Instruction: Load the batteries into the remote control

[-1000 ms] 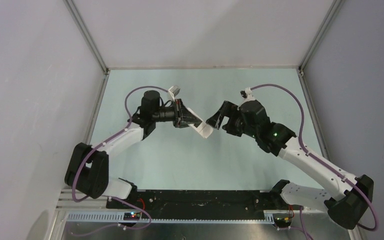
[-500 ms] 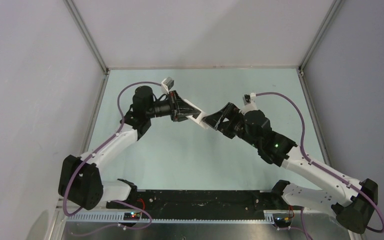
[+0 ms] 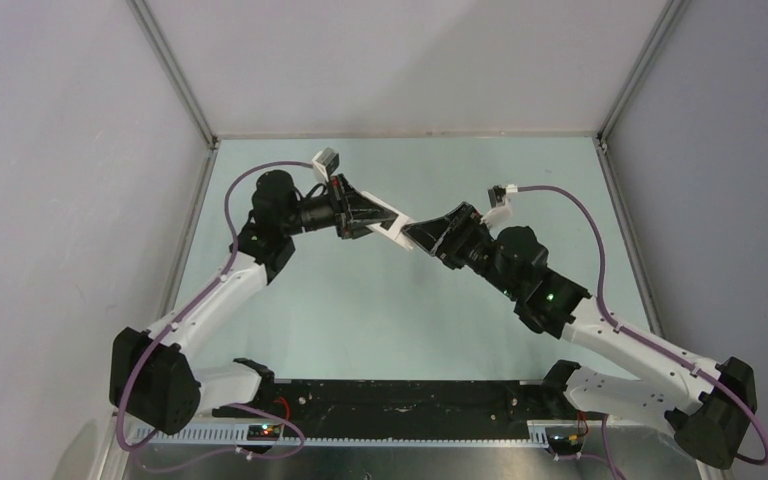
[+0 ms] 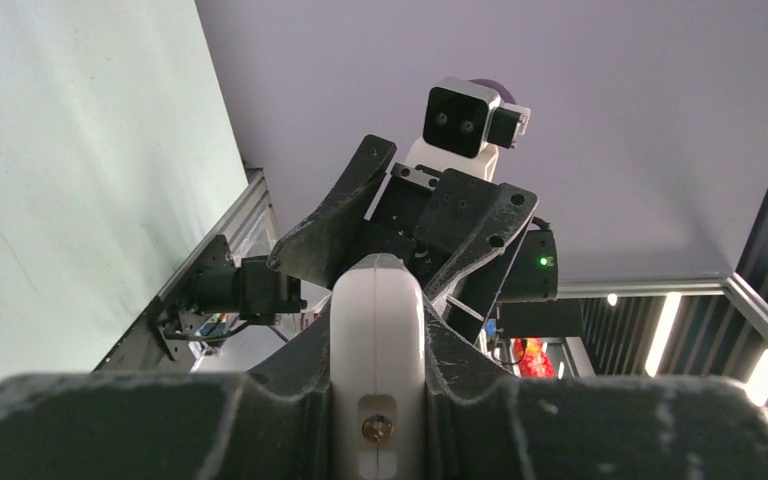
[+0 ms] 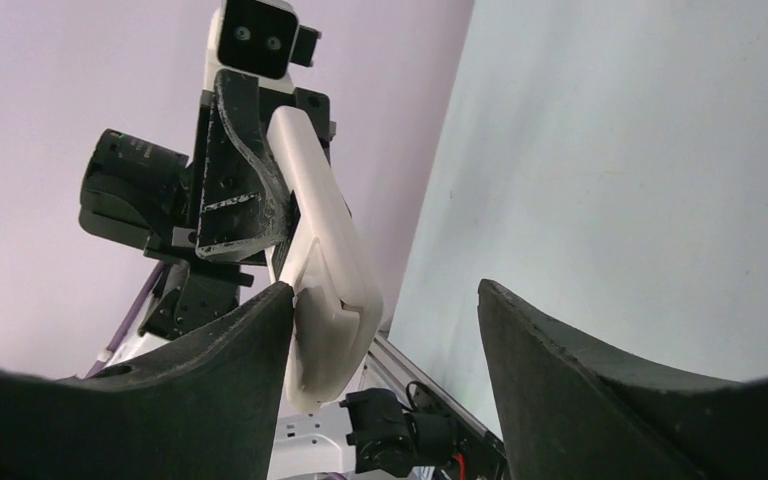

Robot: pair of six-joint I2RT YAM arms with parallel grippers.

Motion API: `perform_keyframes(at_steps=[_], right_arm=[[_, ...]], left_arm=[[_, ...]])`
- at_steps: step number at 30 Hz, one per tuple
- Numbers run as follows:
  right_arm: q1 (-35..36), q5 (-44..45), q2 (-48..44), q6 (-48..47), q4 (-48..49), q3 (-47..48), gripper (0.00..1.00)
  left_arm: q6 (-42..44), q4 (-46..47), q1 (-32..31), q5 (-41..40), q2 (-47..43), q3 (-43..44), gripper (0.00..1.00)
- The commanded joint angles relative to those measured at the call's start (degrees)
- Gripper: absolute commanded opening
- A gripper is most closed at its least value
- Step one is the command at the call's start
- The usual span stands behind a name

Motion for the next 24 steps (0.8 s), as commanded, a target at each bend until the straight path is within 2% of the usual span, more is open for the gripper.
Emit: perform_keyframes(at_steps=[1, 8, 24], right_arm=[[0.7, 0.1, -0.2, -1.6, 6.8, -1.5, 0.7], [0.7, -0.5, -1.1, -2.5, 8.6, -3.6, 0.63], [0.4, -4.4, 5.6, -1.3, 14.8, -3.1, 0.6]], left_arm=[[-6.4, 5.7, 0.3, 0.7, -2.8, 3.0, 0.0], [-12.3, 12.4, 0.3, 0.0, -2.8, 2.3, 0.0], [-10.6, 14.8, -0.7, 2.9, -5.2, 3.5, 0.0]])
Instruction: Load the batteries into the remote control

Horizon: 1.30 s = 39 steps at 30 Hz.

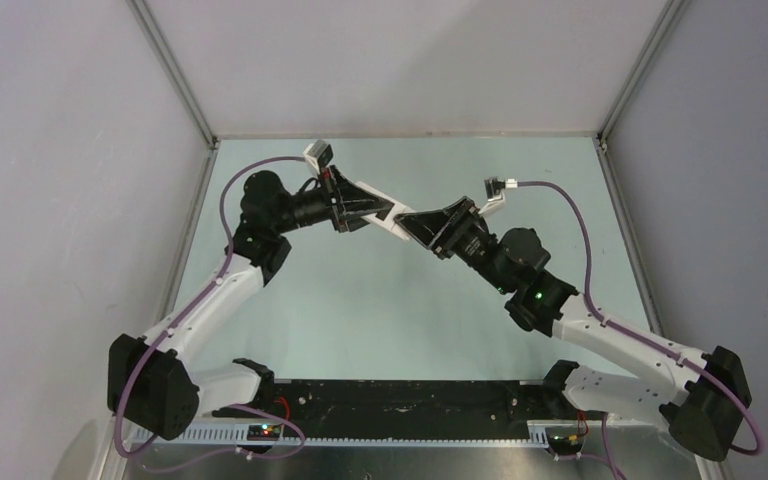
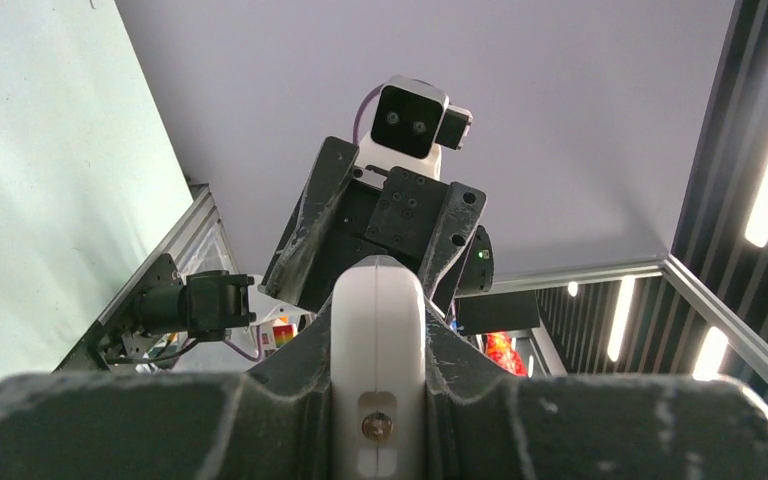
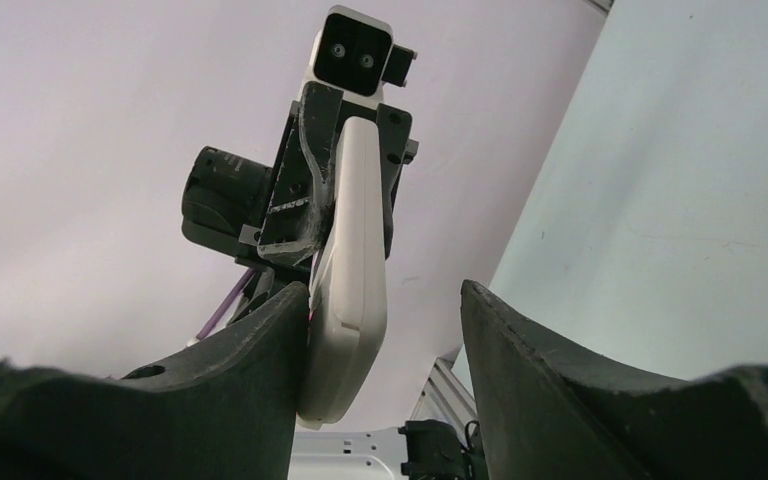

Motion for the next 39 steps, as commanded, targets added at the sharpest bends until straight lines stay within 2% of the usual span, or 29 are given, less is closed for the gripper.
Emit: perform_keyframes(at_steps=[1, 14, 20, 22, 24, 28, 34, 39], right_arm=[[0.1, -1.1, 2.8, -1.5, -4.4, -0.5, 0.59], [0.2, -1.6, 7.6, -1.2, -0.8, -0.1, 0.56], [0.2, -3.6, 7.8, -0.6, -0.4, -0.1, 0.56], [-0.2, -3.9, 6.4, -0.5, -0.7, -0.1, 0.61], [-0.8, -4.6, 4.4, -1.1, -2.3, 0.8, 0.71], [-1.6, -5.7, -1.4, -5.3, -10.0, 4.7, 0.97], [-4.5, -8.2, -8.8, -8.5, -19.0, 7.3, 0.99], [-6.9, -14.4, -12.0, -13.2, -20.5, 7.6, 0.99]], left_arm=[[-1.1, 6.2, -1.3, 2.6, -3.7, 3.4, 0.0], [-2.4, 6.3, -3.6, 2.2, -5.1, 3.3, 0.0], [-0.5, 6.4, -3.7, 1.4, -5.3, 2.6, 0.0], [0.8, 6.4, -3.7, 1.2, -5.2, 2.0, 0.0], [2.8, 6.3, -3.6, 1.0, -5.1, 1.3, 0.0], [6.4, 5.2, -2.8, 0.2, -4.8, -0.2, 0.0], [12.7, 2.2, -1.1, -0.1, -4.3, -0.2, 0.0], [19.9, -0.7, -0.9, 1.9, -4.5, 0.7, 0.0]])
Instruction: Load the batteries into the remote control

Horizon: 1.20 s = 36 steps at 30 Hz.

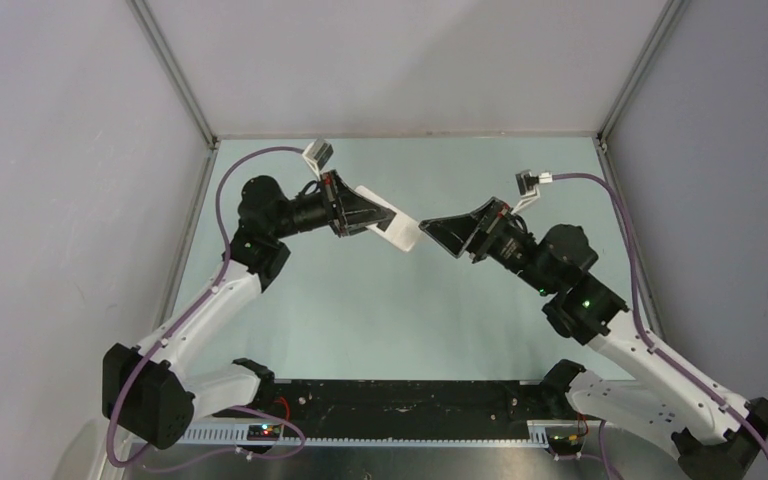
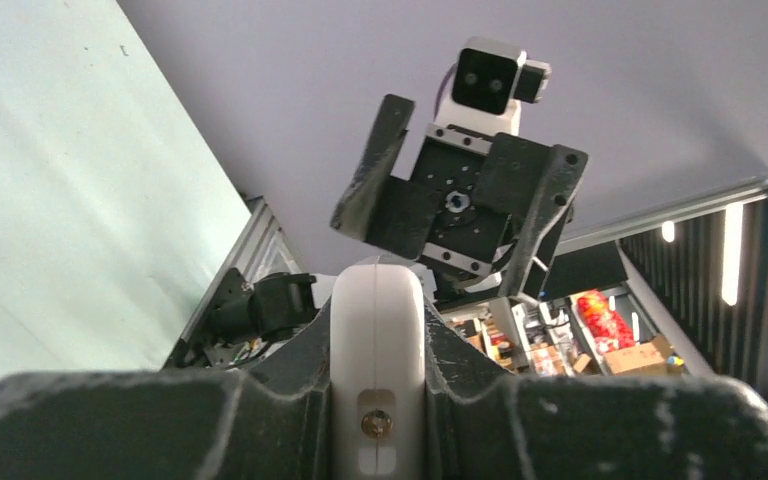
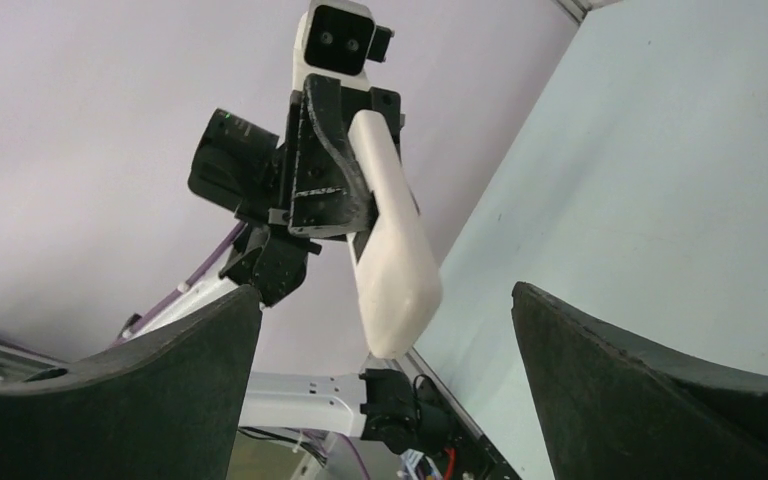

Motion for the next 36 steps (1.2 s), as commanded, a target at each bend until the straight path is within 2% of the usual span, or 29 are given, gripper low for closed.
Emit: perform_keyframes(at_steps=[1, 5, 7, 10, 14, 24, 26, 28, 31, 36], right_arm=[[-1.6, -6.8, -1.7, -7.0, -4.0, 3.1, 0.99], [-1.9, -11.1, 1.0, -11.1, -6.0, 5.2, 0.99], [-1.7, -13.9, 2.7, -12.9, -5.2, 5.5, 0.95], [-1.2, -17.6, 6.4, -15.0, -1.5, 5.6, 0.82], [0.3, -20.6, 9.3, -16.9, 2.0, 6.2, 0.73], [1.8, -20.3, 10.8, -17.4, 3.6, 6.5, 0.68], [1.9, -19.8, 11.1, -17.5, 3.5, 6.6, 0.63], [1.9, -19.5, 11.4, -17.5, 3.3, 6.9, 0.54], [1.9, -19.5, 12.6, -17.5, 1.8, 8.2, 0.32], [2.0, -19.4, 13.6, -17.5, 0.6, 9.1, 0.19]], left_arm=[[8.6, -1.1, 0.5, 2.5, -2.2, 1.4, 0.0], [12.0, -2.5, 0.4, 3.8, -4.6, 1.5, 0.0], [13.4, -3.2, 0.5, 4.3, -5.8, 1.6, 0.01], [14.8, -3.8, 0.4, 4.9, -7.0, 1.5, 0.01], [15.6, -4.4, 0.4, 5.9, -8.0, 1.2, 0.01], [15.6, -5.3, 0.5, 6.6, -8.0, 1.6, 0.02], [15.5, -5.3, 0.4, 6.8, -8.0, 1.8, 0.02], [15.4, -5.4, 0.4, 6.9, -8.0, 2.1, 0.02], [15.2, -5.7, 0.4, 6.8, -8.2, 2.1, 0.02], [15.3, -5.9, 0.4, 6.5, -8.3, 2.2, 0.09]])
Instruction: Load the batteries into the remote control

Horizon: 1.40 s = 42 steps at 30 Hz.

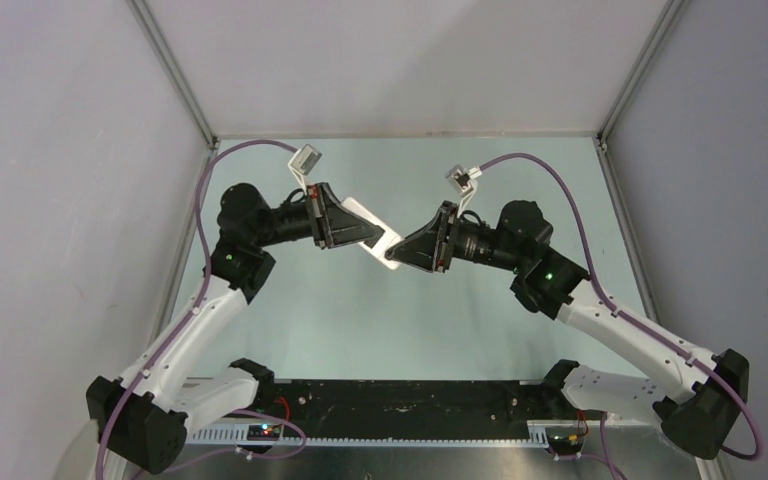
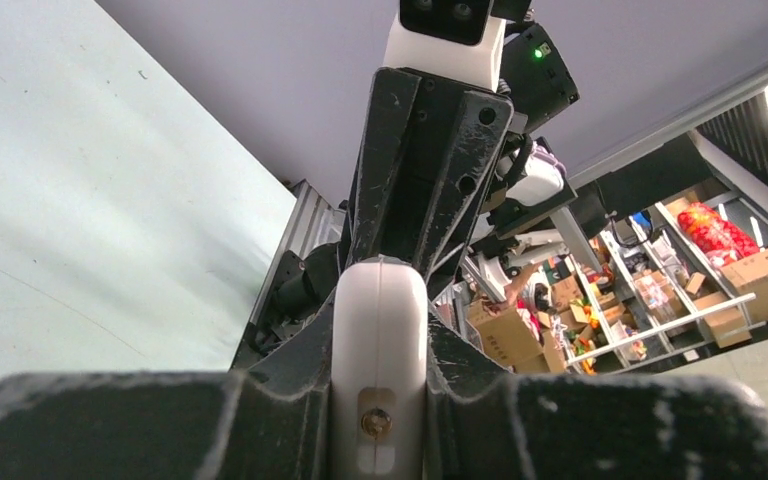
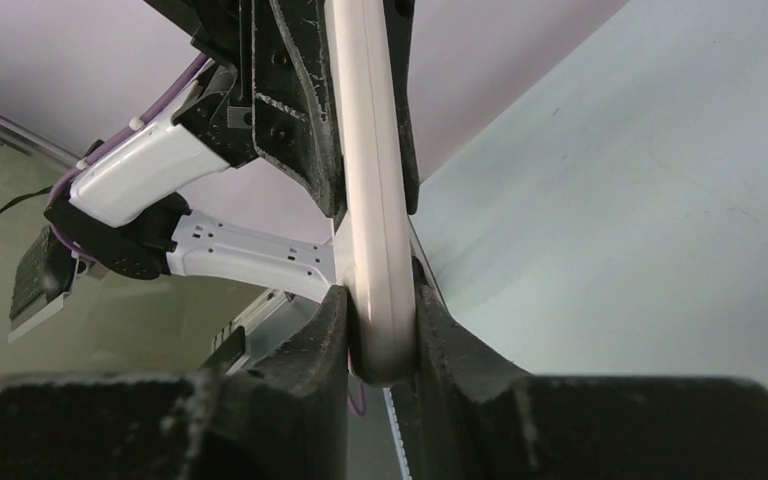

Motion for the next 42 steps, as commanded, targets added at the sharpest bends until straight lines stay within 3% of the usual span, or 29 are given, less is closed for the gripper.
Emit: perform_keyframes(at_steps=[1, 4, 7, 9, 13, 15, 22, 29, 36, 42], right_arm=[[0.1, 2.4, 1.3, -2.4, -0.2, 2.9, 0.16], [0.3, 2.7, 1.2, -2.4, 0.1, 3.2, 0.09], [1.1, 3.6, 1.1, -2.7, 0.1, 3.9, 0.04], [1.8, 6.0, 0.8, -3.2, -0.2, 4.1, 0.03], [5.0, 13.8, 0.3, -6.0, -1.3, 4.4, 0.0], [6.3, 16.4, 0.8, -7.4, -2.1, 4.7, 0.0], [13.6, 25.8, 3.9, -17.5, -8.7, 8.2, 0.0], [22.5, 44.5, 7.0, -28.4, -14.5, 11.2, 0.0], [27.7, 61.4, 9.8, -32.5, -11.6, 11.9, 0.0], [28.5, 62.8, 11.6, -33.5, -9.1, 11.9, 0.0]], left_arm=[[-0.8, 0.4, -0.4, 0.4, -1.4, 2.1, 0.13], [-0.3, 0.3, -0.5, -0.7, -1.7, 1.9, 0.27], [0.2, -0.2, -0.4, -2.9, -2.5, 1.4, 0.59], [0.3, -0.8, -0.4, -5.3, -3.3, 0.7, 0.74], [-4.6, -3.4, -0.7, -13.9, -4.7, -2.2, 0.87], [-8.9, -3.5, -0.8, -17.1, -5.7, -3.9, 0.89], [-11.3, -6.9, -0.8, -24.3, -7.5, -5.4, 0.91], [-11.7, -12.5, -0.8, -27.4, -8.0, -6.3, 0.87], [-12.9, -17.6, -0.9, -31.2, -9.3, -7.4, 0.85], [-15.3, -18.3, -1.0, -31.8, -9.8, -8.3, 0.84]])
